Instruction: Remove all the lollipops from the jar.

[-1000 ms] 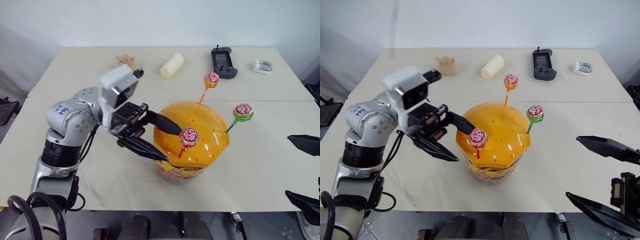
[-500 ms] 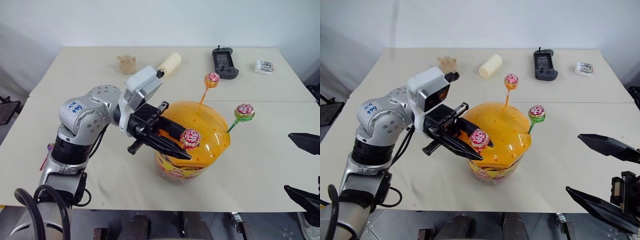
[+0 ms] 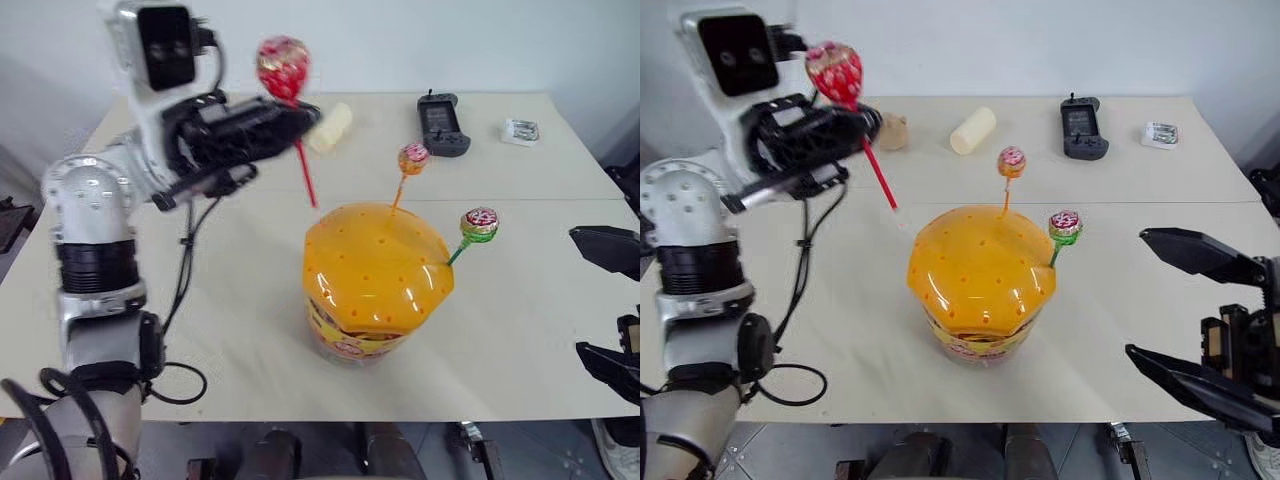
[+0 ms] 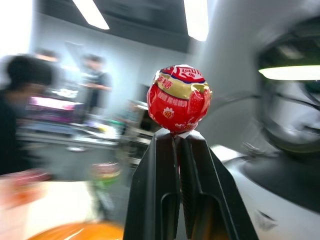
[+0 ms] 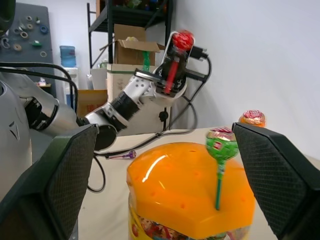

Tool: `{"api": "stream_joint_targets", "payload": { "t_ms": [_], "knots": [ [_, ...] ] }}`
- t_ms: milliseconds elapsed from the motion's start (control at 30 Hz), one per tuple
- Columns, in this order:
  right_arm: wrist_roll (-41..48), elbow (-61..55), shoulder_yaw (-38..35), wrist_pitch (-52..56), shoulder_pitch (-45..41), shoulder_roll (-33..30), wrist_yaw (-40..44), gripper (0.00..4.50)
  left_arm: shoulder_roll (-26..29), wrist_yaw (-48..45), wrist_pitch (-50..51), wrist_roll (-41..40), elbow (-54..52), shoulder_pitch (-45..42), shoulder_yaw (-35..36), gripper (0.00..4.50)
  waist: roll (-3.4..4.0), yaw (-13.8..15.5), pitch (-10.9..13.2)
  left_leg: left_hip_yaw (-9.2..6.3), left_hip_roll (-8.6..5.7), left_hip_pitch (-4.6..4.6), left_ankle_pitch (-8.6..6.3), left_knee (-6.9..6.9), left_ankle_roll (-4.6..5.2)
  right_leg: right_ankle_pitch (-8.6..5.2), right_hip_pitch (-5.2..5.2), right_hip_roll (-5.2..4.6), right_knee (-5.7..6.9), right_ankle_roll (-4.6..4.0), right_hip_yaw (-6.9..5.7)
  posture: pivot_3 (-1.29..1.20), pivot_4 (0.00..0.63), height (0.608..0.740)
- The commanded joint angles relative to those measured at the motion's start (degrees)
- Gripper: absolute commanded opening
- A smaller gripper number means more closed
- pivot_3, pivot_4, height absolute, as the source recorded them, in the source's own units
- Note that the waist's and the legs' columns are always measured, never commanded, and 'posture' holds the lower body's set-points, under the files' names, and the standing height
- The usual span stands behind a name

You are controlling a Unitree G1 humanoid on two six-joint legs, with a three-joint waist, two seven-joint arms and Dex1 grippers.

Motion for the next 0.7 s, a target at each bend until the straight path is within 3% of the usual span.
{"api": "stream_joint_targets", "payload": {
  "t_ms": [33,100,167,300,400,500,633,700],
  "knots": [
    [-1.77,1.78,1.77,-0.29,-2.04,-0.76,3.14,4.50,6.57,2.78,-8.82,11.59,-0.14,7.36,1.43,0.01,0.04,0.08,-0.02,0.00,0.00,0.00,0.01,-0.03,-0.01,0.00,-0.01,-0.01,-0.02,0.00,0.00,0.00,0.150,0.740],
    [-3.98,3.83,3.91,-0.22,-3.55,-1.14,5.73,4.50,11.27,6.28,-15.54,19.95,0.62,17.75,3.57,0.01,0.09,-0.01,-0.03,0.01,0.01,-0.02,0.01,-0.05,-0.01,0.00,-0.02,-0.02,-0.04,-0.01,0.01,0.00,0.150,0.740],
    [-5.54,5.70,5.16,-0.01,-4.65,-1.53,7.75,4.50,14.00,8.91,-16.71,22.91,0.13,26.99,6.75,0.01,0.09,-0.14,-0.01,0.12,0.03,0.03,0.00,-0.14,-0.01,0.00,-0.03,-0.02,-0.08,-0.01,0.07,0.00,0.150,0.740],
    [-7.62,8.85,6.74,0.51,-6.65,-2.41,10.42,4.50,14.54,16.44,-17.60,27.10,0.66,39.65,13.64,0.01,-0.04,0.68,0.06,0.03,0.04,-0.11,-0.03,-0.07,0.05,0.00,-0.04,-0.06,-0.13,-0.02,-0.03,0.00,0.150,0.740],
    [-6.05,3.83,3.55,1.51,-2.42,-1.36,10.46,4.50,14.79,17.99,-18.29,30.26,1.08,48.67,15.90,0.01,-0.04,1.56,0.06,-0.01,0.04,-0.12,-0.05,-0.13,0.08,-0.01,-0.02,-0.08,-0.18,-0.04,-0.09,0.00,0.150,0.740],
    [-6.15,2.85,3.96,2.54,-0.44,-1.68,9.79,4.50,14.87,14.05,-18.78,30.45,-0.67,54.13,14.46,0.01,-0.09,2.21,0.03,-0.01,0.06,-0.13,-0.09,-0.20,0.08,-0.03,-0.02,-0.08,-0.23,-0.07,-0.12,0.00,0.150,0.740],
    [-5.68,3.23,5.21,5.36,0.28,-3.14,7.49,4.50,13.43,16.46,-19.55,31.84,2.22,53.29,14.19,0.01,-0.09,2.23,0.02,0.08,0.02,0.01,-0.13,-0.13,0.15,0.01,0.17,-0.17,-0.25,-0.04,-0.11,0.00,0.150,0.740],
    [-6.01,3.24,5.30,5.80,0.01,-3.09,5.72,4.50,13.27,17.25,-21.00,33.14,3.23,52.26,13.64,0.54,-0.06,2.11,0.00,0.08,0.05,0.04,-0.12,-0.13,0.14,0.04,0.16,-0.13,-0.19,-0.06,-0.11,0.00,0.150,0.740]
  ]
}}
